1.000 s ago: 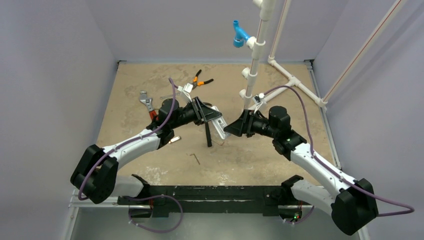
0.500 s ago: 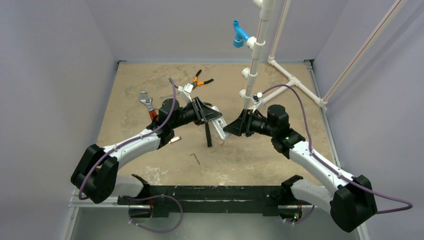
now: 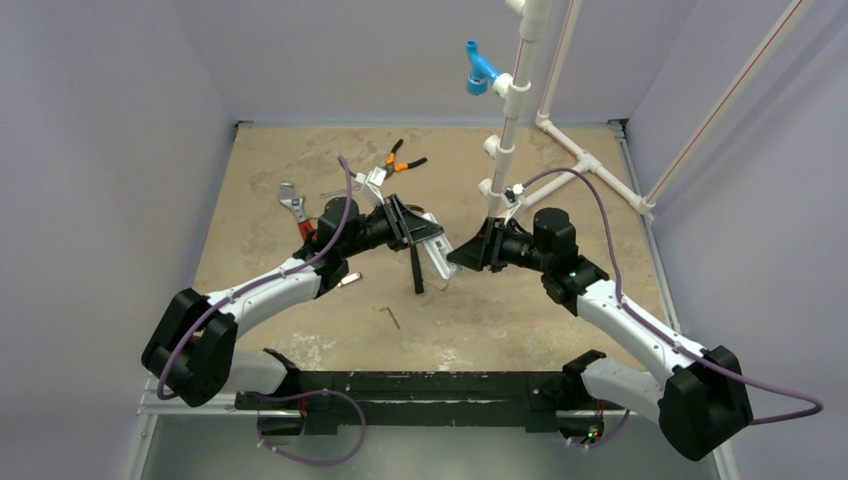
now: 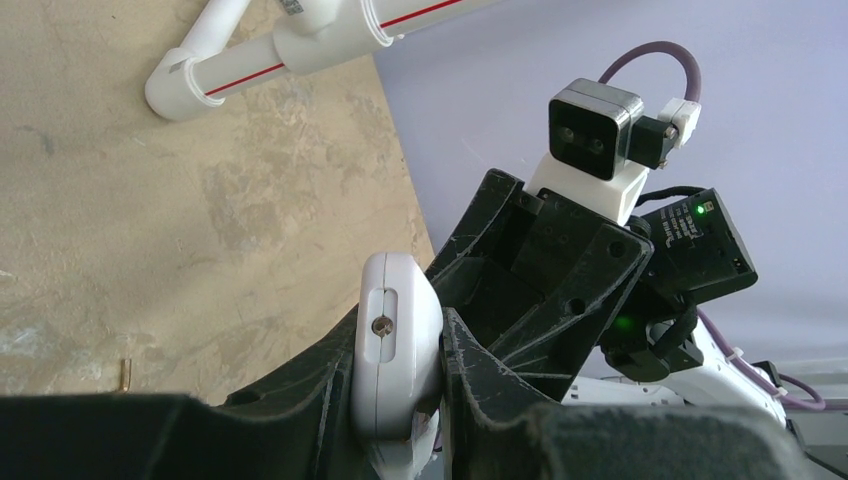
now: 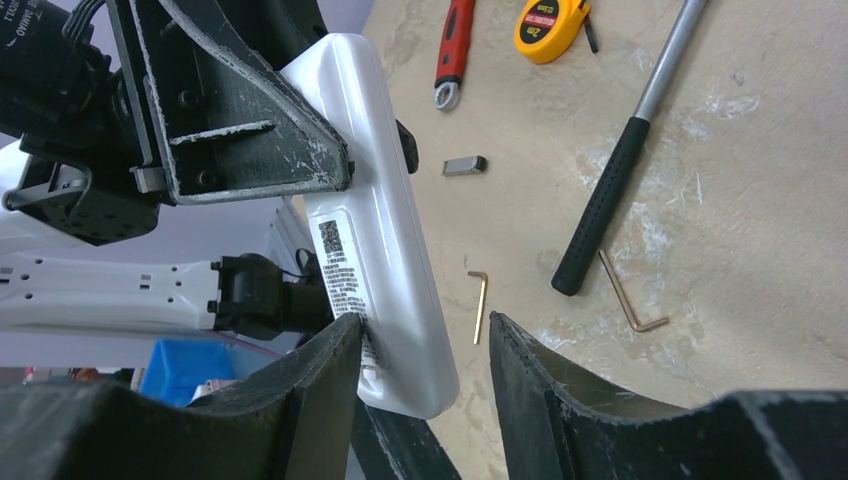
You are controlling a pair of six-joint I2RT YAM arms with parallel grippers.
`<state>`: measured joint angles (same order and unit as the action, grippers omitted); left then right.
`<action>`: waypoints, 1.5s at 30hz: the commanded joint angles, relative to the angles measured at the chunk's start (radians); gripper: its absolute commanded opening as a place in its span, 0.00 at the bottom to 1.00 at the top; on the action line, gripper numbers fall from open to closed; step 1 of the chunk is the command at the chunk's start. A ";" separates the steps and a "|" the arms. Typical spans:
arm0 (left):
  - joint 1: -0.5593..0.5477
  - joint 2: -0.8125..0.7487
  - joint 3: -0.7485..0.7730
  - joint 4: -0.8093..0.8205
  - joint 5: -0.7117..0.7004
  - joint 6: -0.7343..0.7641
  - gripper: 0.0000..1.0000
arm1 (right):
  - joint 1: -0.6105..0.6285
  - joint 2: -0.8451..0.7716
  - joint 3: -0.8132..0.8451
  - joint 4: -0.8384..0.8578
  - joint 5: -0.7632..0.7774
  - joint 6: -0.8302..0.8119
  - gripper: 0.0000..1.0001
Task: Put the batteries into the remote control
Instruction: Load the battery cover into the remote control, then turn over the remote control at the center of the board.
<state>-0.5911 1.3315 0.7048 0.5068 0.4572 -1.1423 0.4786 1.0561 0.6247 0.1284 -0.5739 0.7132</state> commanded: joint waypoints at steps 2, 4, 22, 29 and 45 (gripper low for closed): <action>-0.003 -0.009 0.019 0.094 0.016 -0.025 0.00 | -0.002 0.002 0.042 -0.022 0.002 -0.051 0.47; -0.003 -0.009 0.020 0.093 0.015 -0.024 0.00 | -0.002 -0.012 0.049 -0.036 0.009 -0.061 0.50; -0.002 -0.049 0.025 0.076 0.011 0.013 0.00 | -0.010 -0.141 -0.072 0.222 0.058 -0.010 0.66; -0.002 -0.064 0.038 0.048 0.035 0.041 0.00 | -0.015 -0.087 -0.181 0.551 -0.052 0.091 0.67; -0.003 -0.053 0.053 0.110 0.101 0.054 0.00 | -0.015 0.056 -0.258 0.828 -0.077 0.253 0.64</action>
<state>-0.5915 1.2957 0.7063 0.5224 0.5243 -1.1137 0.4644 1.1122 0.3519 0.8745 -0.6250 0.9417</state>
